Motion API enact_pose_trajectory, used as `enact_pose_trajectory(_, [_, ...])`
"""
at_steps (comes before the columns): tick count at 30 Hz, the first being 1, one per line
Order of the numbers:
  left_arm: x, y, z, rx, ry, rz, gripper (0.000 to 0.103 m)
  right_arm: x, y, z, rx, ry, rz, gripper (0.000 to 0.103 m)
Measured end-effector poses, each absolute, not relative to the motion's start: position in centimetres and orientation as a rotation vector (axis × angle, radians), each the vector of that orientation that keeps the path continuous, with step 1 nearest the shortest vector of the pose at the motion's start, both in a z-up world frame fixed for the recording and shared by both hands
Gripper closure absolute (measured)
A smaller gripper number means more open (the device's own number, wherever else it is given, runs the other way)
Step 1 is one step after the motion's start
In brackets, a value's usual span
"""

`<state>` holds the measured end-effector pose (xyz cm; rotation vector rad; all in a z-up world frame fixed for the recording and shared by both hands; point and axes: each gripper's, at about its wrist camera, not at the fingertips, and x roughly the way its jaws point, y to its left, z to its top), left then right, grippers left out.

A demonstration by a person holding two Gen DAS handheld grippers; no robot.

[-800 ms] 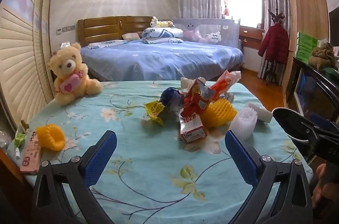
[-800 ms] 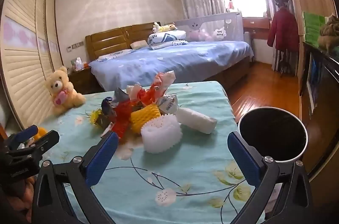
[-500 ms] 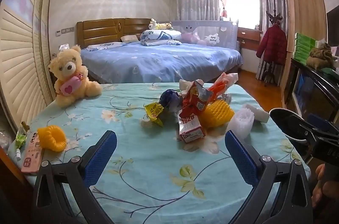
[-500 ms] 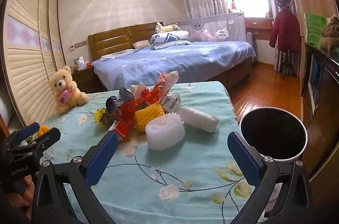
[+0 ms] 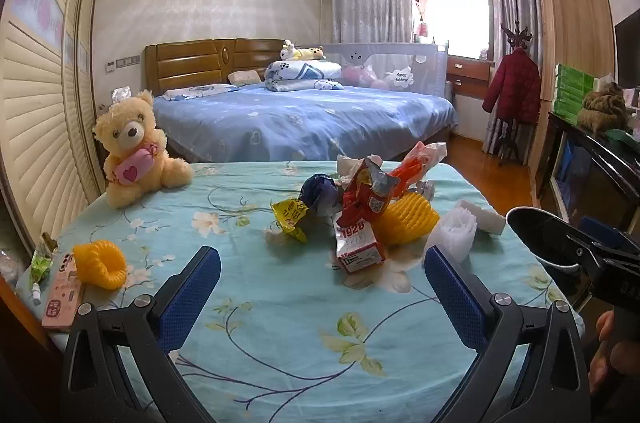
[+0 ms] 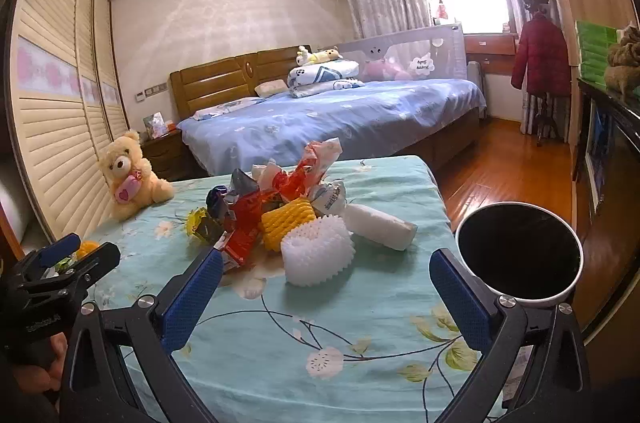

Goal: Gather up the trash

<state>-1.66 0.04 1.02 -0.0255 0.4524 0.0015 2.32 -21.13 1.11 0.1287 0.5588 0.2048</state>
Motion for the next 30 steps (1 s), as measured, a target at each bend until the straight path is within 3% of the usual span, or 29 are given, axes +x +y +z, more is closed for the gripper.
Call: enact_pose_trajectory(30, [-1.01, 0.5, 0.82, -0.043, 0.454, -0.008, 0.001, 2.47, -20.28, 0.96, 0.128, 0.571, 0.239, 0.0])
